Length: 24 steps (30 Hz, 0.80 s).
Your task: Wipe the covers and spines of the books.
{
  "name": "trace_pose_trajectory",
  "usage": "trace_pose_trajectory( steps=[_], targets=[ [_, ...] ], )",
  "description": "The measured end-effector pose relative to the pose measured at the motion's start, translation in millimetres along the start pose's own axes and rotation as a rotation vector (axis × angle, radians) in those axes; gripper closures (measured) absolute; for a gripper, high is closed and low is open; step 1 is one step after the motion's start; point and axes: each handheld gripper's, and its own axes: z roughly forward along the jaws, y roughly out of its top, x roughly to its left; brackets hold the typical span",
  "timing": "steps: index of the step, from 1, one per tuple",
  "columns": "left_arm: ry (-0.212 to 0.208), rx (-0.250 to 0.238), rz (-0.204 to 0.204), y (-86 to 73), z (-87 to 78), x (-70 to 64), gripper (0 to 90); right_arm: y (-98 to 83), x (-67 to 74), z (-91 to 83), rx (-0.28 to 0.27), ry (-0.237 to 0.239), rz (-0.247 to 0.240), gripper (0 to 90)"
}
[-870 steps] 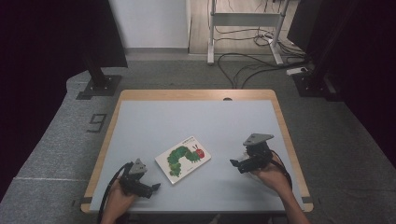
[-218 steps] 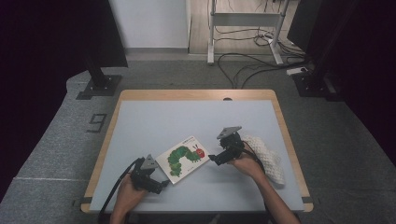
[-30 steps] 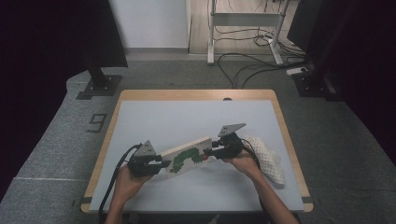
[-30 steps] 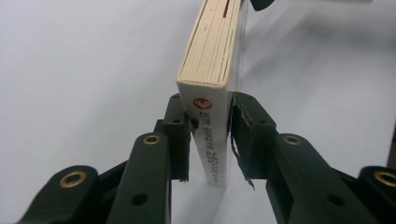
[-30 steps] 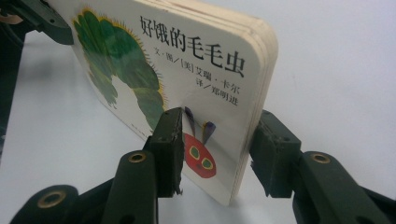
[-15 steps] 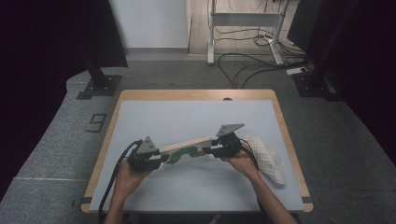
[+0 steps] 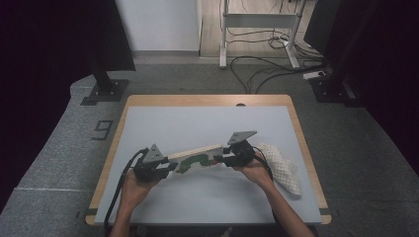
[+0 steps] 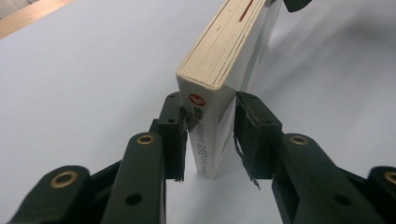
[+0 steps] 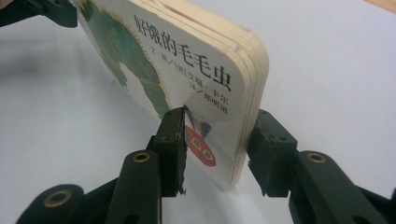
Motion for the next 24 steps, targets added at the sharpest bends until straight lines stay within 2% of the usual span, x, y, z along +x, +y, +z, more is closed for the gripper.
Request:
trace_pose_trajectory(
  steps=[4, 8, 16, 24],
  targets=[
    [-0.015, -0.008, 0.000, -1.1, -0.8, 0.5, 65.2, 0.4, -0.1, -0.3, 0.005, 0.005, 0.001, 56.8],
    [-0.022, -0.017, 0.007, -2.7, -1.5, 0.0, 65.6, 0.0, 0.0, -3.8, 0.005, -0.008, -0.006, 50.9],
    [-0.022, -0.027, 0.009, -4.3, -1.3, 1.1, 65.7, -2.9, -2.1, -26.0, 0.011, -0.079, -0.017, 34.8],
    [-0.024, -0.031, 0.003, -4.9, -1.1, 2.3, 65.5, -11.7, -8.9, -53.7, 0.027, -0.152, -0.008, 25.0]
  ],
)
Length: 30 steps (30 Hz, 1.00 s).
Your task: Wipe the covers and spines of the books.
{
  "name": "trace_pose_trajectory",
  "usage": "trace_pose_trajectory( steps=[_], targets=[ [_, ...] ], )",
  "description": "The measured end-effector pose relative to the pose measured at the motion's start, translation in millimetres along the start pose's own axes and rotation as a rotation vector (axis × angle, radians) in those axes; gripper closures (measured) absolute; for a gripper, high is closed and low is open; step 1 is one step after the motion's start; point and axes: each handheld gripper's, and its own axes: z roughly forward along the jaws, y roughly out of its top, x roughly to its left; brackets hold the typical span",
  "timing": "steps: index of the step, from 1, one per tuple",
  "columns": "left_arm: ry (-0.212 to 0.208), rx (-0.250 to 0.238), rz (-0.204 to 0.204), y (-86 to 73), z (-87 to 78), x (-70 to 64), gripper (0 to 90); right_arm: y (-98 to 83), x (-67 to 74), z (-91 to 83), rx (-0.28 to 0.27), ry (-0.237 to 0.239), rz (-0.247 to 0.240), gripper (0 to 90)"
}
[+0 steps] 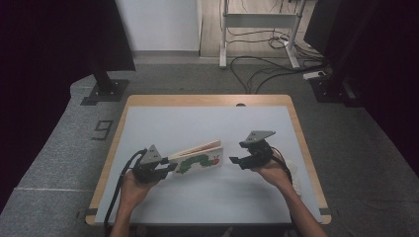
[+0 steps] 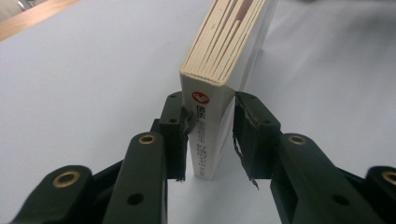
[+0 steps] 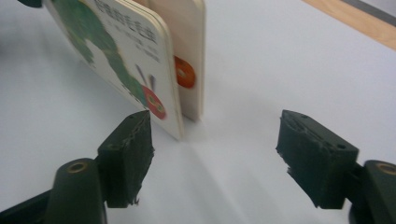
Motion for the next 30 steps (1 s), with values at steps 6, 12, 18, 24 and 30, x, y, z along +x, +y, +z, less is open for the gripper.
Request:
trace_pose_trajectory(
  steps=[6, 12, 18, 24, 30],
  targets=[
    [-0.002, -0.003, -0.004, -0.4, 0.1, 0.5, 65.5, -9.6, -7.7, -18.8, 0.014, -0.066, 0.006, 17.3],
    [-0.004, -0.006, -0.007, -0.9, 0.3, 1.1, 65.5, -20.9, -15.5, -37.2, 0.023, -0.124, 0.032, 13.1],
    [-0.005, -0.008, -0.008, -1.1, 0.4, 1.5, 65.5, -34.9, -25.2, -56.9, 0.031, -0.172, 0.056, 13.7],
    [-0.005, -0.008, -0.010, -1.2, 0.5, 2.0, 65.4, -55.8, -36.2, -68.5, 0.078, -0.226, 0.090, 15.9],
    [-0.008, -0.009, -0.015, -1.2, 0.7, 2.4, 65.4, -78.7, -44.2, -69.8, 0.103, -0.243, 0.147, 16.2]
  ],
)
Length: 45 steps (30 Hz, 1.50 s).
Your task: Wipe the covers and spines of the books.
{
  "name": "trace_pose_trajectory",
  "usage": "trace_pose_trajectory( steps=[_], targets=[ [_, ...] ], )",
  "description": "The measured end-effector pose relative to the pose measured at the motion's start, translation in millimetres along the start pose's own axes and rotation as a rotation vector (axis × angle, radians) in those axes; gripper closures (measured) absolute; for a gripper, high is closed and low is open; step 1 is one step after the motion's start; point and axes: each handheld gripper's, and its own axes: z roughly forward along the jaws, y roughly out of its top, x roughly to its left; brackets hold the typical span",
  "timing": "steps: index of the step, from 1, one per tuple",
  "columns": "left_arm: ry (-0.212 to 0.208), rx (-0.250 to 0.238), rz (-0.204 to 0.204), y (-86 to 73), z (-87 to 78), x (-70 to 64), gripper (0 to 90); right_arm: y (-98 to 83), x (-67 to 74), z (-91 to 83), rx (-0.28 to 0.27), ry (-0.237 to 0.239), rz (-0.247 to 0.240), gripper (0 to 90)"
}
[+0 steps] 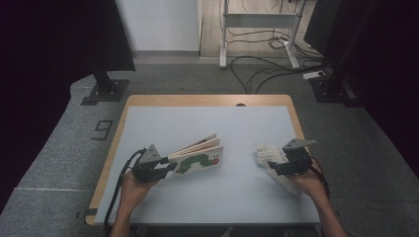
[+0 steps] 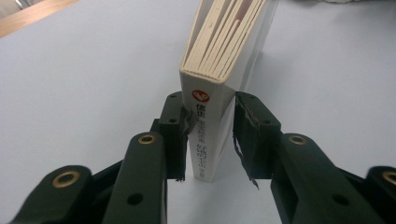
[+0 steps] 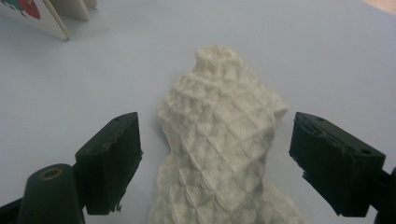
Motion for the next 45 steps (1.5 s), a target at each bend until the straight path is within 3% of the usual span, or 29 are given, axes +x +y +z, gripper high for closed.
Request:
trace_pose_trajectory(
  steps=[5, 9, 18, 33, 45],
  targets=[
    [-0.002, 0.000, 0.001, 0.0, 0.0, 0.2, 65.4, -13.1, -4.8, 8.4, 0.015, -0.007, 0.035, 21.0],
    [-0.003, -0.001, 0.001, -0.1, 0.0, 0.5, 65.4, -20.7, -6.0, 16.9, 0.030, -0.019, 0.049, 29.9],
    [-0.007, -0.004, -0.010, -0.4, 0.4, 1.1, 65.3, -28.1, -4.4, 19.7, 0.047, 0.011, 0.069, 63.7],
    [-0.007, -0.007, -0.002, -0.9, 0.6, 1.4, 65.4, -15.8, -0.9, -12.6, 0.006, 0.049, 0.050, 65.2],
    [-0.012, -0.002, -0.008, -0.8, 0.9, 1.9, 65.1, -7.7, 14.6, -24.9, -0.023, 0.105, 0.014, 64.7]
  ],
)
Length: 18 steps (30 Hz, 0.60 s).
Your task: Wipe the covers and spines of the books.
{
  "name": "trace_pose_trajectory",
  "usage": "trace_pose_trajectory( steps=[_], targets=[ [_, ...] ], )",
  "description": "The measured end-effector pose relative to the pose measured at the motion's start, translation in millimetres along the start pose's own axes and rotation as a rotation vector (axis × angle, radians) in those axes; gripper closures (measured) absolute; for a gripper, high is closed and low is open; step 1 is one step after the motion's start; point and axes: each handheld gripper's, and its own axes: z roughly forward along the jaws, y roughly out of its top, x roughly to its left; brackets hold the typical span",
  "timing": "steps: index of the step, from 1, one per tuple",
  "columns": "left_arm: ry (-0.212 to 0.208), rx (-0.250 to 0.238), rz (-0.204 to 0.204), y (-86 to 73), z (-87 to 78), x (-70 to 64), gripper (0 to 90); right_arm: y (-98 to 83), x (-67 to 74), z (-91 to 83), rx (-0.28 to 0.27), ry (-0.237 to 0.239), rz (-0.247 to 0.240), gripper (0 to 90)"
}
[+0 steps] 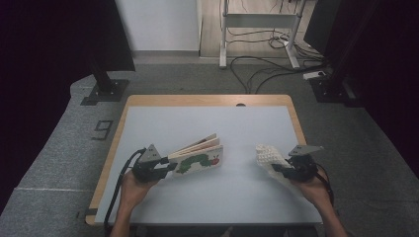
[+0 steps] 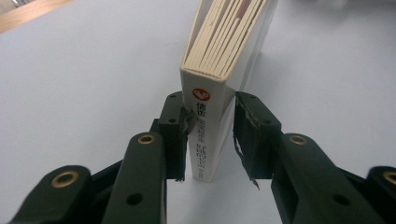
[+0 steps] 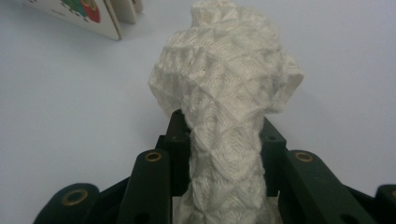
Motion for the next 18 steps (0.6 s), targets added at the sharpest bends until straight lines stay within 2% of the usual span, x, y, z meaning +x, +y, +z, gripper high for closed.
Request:
trace_pose_trajectory(
  steps=[18],
  targets=[
    [-0.002, 0.003, 0.005, -0.2, 0.9, 0.5, 65.0, 27.4, 40.9, 21.0, -0.012, 0.121, -0.101, 64.1]
  ],
)
